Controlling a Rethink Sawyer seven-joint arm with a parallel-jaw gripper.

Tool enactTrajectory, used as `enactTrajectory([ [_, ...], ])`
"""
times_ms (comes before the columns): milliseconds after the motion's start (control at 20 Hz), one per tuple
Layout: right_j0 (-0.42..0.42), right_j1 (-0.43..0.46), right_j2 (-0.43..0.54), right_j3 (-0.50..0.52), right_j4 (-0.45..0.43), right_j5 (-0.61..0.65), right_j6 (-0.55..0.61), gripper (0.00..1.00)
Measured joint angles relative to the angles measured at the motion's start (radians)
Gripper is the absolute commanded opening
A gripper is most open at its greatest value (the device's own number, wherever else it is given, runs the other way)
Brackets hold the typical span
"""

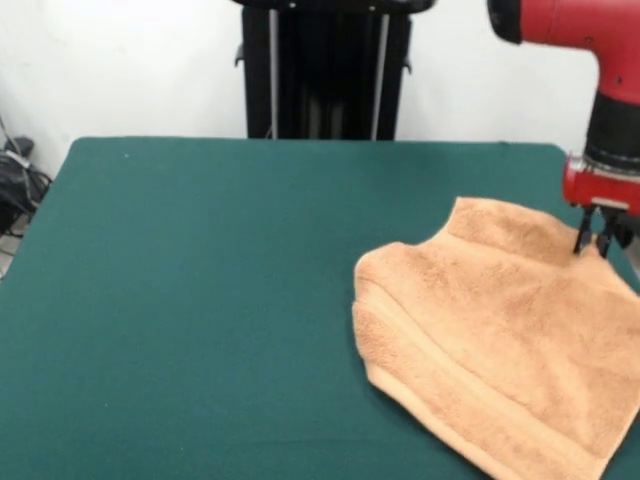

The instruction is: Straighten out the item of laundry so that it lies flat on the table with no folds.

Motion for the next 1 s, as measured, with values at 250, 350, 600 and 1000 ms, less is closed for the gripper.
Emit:
enactTrajectory([
  [250,-0.004,-0.018,-0.001,0.026,0.0,0.001,0.013,0.0],
  [350,-0.016,-0.023,0.004,0.035,0.0,0.001,0.016,0.0],
  [600,-0.081,-0.03,0.041,0.063,0.0,-0.018,0.016,0.0],
  [1000,-0.149,-0.028,0.09,0.098,0.001,-0.081,0.017,0.0],
])
